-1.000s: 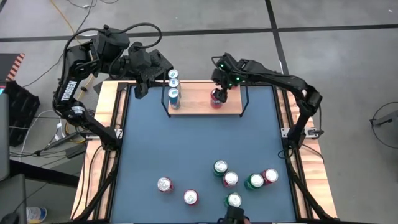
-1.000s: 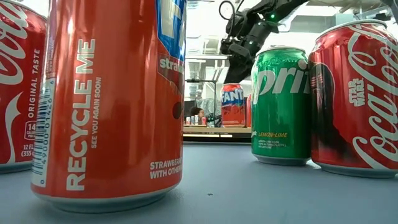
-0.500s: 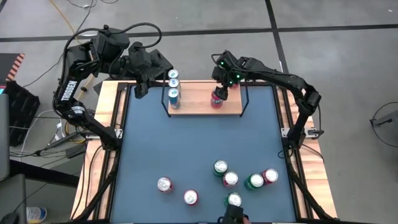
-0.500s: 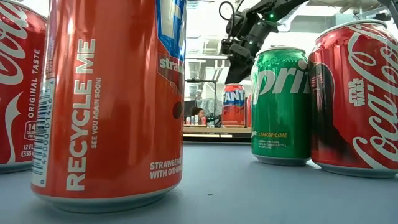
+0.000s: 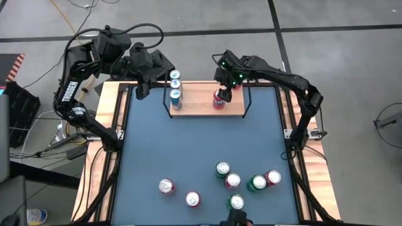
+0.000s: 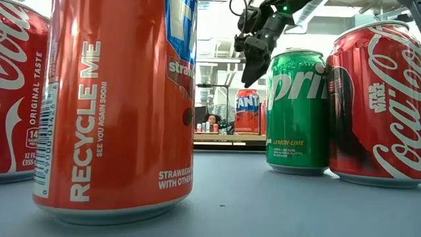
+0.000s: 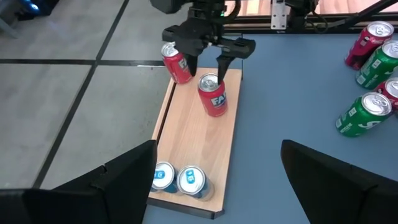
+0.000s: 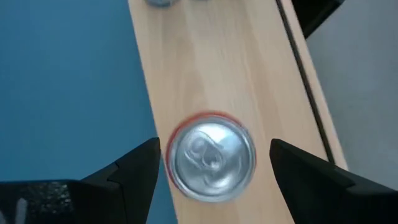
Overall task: Place canned beverage on shelf
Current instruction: Put the top red soda can on the shelf aligned with the other red soda can
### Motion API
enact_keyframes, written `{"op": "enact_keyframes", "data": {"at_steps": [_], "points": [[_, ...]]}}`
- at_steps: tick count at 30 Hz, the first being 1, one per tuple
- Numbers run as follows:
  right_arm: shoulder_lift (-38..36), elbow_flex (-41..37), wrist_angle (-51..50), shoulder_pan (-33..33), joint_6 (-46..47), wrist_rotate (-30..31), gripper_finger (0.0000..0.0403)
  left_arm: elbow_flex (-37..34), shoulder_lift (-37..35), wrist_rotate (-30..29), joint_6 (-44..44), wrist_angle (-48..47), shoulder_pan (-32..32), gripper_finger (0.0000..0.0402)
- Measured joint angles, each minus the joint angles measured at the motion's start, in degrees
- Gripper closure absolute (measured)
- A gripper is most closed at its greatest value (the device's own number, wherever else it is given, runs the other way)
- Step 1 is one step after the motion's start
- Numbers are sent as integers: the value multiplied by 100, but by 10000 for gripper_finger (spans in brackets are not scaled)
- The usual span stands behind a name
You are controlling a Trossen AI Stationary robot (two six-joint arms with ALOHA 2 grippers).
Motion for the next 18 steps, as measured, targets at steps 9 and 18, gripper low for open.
{"op": "enact_keyframes", "data": {"at_steps": [9,18], "points": [[89,3,58,107,40,358,91,0,0,6,-11,5,0,74],[143,1,44,179,40,460,48,0,0,12,-53,9,-1,74]]}}
